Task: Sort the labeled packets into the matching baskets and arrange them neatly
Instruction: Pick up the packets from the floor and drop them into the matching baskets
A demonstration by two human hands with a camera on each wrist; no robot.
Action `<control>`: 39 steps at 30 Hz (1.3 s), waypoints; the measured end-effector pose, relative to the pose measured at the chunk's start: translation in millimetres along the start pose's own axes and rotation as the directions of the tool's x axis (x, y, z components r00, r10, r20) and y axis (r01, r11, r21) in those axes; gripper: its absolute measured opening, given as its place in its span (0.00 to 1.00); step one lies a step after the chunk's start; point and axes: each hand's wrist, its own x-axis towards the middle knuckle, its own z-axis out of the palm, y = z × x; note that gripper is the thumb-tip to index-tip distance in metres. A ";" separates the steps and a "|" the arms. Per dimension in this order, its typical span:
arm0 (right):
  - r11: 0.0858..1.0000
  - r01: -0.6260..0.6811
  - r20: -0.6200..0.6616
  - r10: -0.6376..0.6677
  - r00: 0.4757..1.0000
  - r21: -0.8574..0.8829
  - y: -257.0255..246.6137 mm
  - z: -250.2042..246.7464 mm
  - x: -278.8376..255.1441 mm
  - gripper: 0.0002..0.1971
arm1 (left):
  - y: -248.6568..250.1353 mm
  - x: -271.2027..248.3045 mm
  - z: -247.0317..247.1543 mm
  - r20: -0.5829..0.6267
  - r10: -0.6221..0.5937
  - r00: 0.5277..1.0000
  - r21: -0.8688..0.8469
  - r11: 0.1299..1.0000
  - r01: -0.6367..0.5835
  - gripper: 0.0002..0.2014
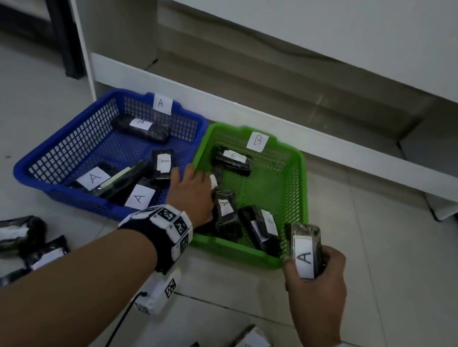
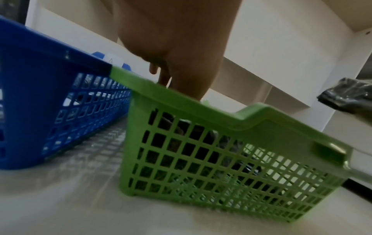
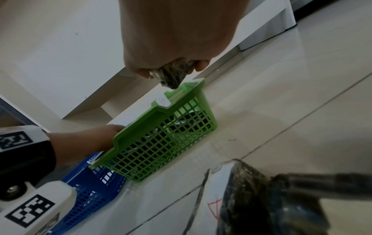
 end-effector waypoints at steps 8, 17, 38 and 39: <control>0.997 0.057 0.013 -0.057 0.998 0.044 -23.8 28.2 9.1 0.26 | -16.0 4.2 -0.5 0.121 0.046 0.992 -0.083 0.996 -0.036 0.29; 0.974 0.224 0.060 -0.221 0.973 -0.042 -100.0 117.5 35.0 0.29 | -172.7 -22.2 -36.3 -0.235 0.009 0.972 -0.308 0.948 -0.083 0.18; 0.888 0.162 0.712 0.223 0.666 -0.430 -217.7 378.3 24.6 0.10 | -284.0 -60.2 30.4 0.061 -0.335 0.940 -0.937 0.305 0.170 0.31; 0.877 0.184 0.714 0.222 0.664 -0.444 -213.4 381.1 22.3 0.11 | -283.7 -60.2 30.7 0.056 -0.335 0.940 -0.935 0.312 0.167 0.32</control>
